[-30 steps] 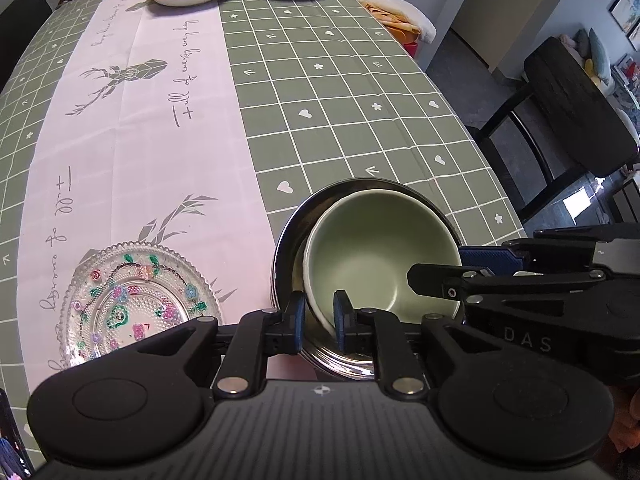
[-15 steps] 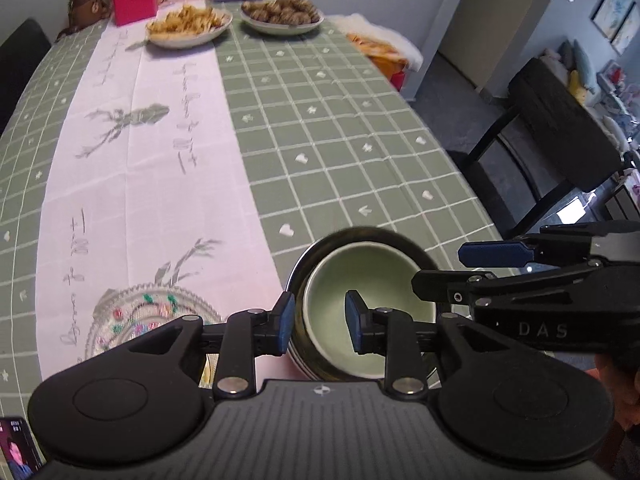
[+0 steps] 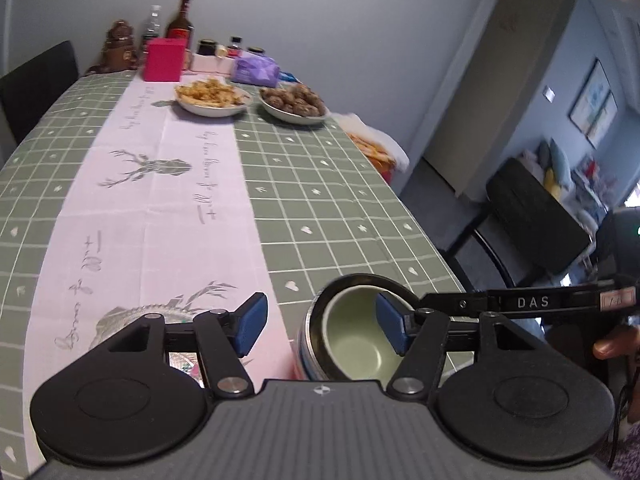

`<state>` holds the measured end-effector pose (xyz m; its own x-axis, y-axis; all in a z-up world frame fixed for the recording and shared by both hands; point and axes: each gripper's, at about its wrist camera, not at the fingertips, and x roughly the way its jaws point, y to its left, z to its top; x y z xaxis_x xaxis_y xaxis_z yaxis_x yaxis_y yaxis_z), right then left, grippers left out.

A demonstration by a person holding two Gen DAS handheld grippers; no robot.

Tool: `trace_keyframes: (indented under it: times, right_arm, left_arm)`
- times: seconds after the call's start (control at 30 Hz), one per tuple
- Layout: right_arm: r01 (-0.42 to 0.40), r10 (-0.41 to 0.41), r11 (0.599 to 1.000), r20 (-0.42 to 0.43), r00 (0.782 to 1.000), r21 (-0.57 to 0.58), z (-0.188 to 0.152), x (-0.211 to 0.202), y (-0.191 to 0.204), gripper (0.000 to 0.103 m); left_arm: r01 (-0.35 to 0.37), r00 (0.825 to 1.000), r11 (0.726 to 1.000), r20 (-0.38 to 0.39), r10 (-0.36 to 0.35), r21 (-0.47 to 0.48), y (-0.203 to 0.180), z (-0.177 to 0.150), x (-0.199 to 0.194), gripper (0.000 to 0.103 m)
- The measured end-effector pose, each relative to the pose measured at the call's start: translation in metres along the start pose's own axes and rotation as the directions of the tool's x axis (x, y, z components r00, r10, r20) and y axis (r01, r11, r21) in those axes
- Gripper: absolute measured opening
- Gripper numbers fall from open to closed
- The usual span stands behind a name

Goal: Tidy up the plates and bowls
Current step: 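Lower the pale green bowl into the nested bowls with both grippers, then grip the stacked bowls' rim with both grippers and lift the stack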

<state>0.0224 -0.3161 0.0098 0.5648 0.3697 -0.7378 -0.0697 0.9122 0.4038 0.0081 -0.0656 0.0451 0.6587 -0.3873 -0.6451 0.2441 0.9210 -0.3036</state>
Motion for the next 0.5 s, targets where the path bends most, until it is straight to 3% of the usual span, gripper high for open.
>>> trace_keyframes:
  times: [0.17,0.23,0.33,0.5]
  right_arm:
    - [-0.044,0.050,0.993,-0.048,0.998,0.107,-0.010,0.016,-0.015,0.082]
    - [-0.041,0.044,0.996,-0.035,0.998,0.083,-0.013,0.014,-0.012,0.088]
    - [0.001,0.000,0.998,-0.018,1.000,0.067,-0.015,0.014,-0.011,0.088]
    - [-0.029,0.044,0.981,-0.072,0.996,0.191,-0.017,0.024,-0.032,0.088]
  left_arm:
    - [-0.057,0.991,0.995,0.113,0.066,-0.082,0.007,-0.020,0.002,0.073]
    - [-0.031,0.995,0.992,0.091,0.042,-0.125,0.009,-0.024,0.011,0.073]
    - [0.029,0.999,0.987,0.039,-0.023,-0.160,0.010,-0.031,0.026,0.080]
    - [0.043,0.999,0.979,0.018,-0.040,-0.200,0.019,-0.035,0.043,0.085]
